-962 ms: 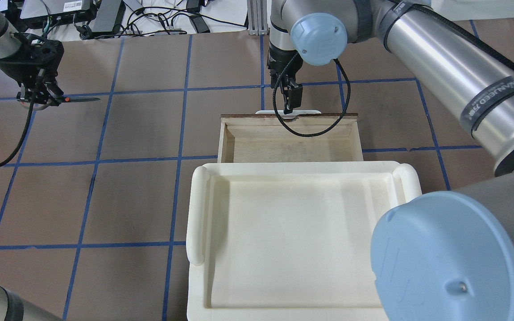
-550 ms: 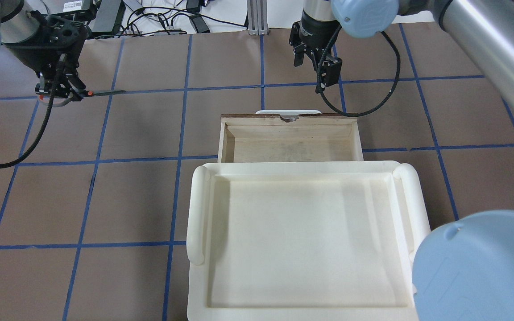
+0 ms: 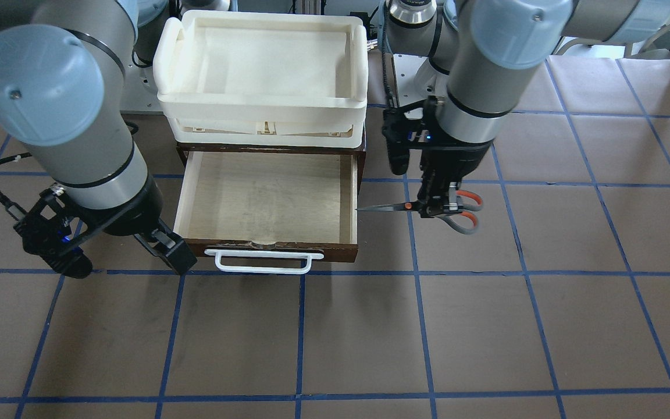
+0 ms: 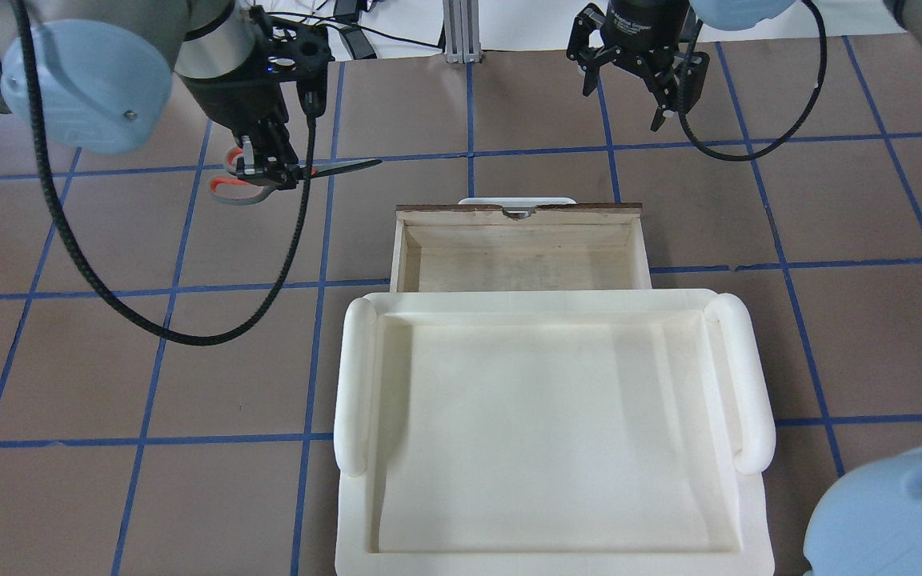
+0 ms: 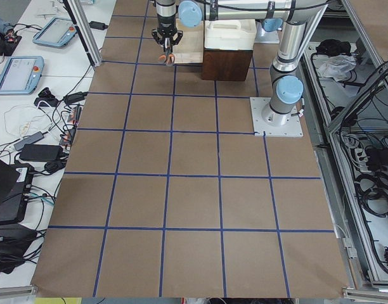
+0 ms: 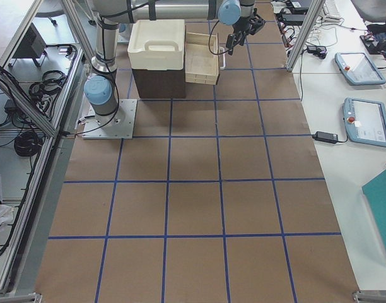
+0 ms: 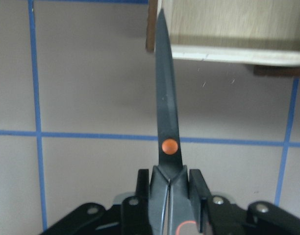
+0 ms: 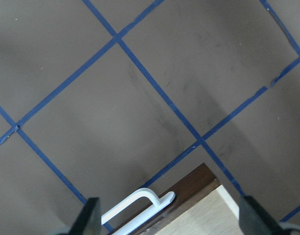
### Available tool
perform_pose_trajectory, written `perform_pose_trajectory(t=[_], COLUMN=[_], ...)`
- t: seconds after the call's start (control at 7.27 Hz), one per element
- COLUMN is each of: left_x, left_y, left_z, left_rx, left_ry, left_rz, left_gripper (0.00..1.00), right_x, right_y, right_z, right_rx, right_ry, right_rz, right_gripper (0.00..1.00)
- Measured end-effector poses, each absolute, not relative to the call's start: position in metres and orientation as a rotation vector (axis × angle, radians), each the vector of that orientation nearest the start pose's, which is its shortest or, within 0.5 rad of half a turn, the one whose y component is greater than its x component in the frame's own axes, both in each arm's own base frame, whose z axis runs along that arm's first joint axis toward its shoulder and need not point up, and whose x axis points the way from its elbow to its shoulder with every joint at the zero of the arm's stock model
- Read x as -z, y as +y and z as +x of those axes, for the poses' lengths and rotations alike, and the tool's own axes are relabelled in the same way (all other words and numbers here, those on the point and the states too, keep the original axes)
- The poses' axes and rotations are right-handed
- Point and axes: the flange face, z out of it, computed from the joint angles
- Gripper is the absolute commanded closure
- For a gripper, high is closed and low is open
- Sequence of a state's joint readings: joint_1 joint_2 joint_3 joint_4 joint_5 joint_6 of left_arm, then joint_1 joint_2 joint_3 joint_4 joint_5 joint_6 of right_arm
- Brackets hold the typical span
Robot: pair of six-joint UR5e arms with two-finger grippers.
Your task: Place scissors in drawer with both arms
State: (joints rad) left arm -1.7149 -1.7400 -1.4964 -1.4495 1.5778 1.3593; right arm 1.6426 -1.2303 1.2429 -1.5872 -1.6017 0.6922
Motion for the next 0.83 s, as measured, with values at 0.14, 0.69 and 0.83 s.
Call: perform_pose_trajectory(t=[0.14, 0.69, 0.83], left_x=[-0.442, -0.422, -0.411], left_y=[-0.526, -0.49, -0.484], left_z=[-0.246, -0.328, -0.341], left_rx=[0.019, -0.004, -0.025], left_ry=[2.318, 2.435, 2.446], left_rz=[2.092, 1.958, 1.949], left_gripper=[0.79, 0.79, 0.79], right_x=[-0.475, -0.534, -0.543], right_y=[-0.613, -0.563, -0.553], right_z=[0.158, 0.114, 0.114], right_rx=[0.037, 0.123, 0.136], right_ry=[3.069, 3.131, 3.129], right_rz=[0.802, 0.508, 0.485], right_gripper=[0.0, 0.0, 0.0])
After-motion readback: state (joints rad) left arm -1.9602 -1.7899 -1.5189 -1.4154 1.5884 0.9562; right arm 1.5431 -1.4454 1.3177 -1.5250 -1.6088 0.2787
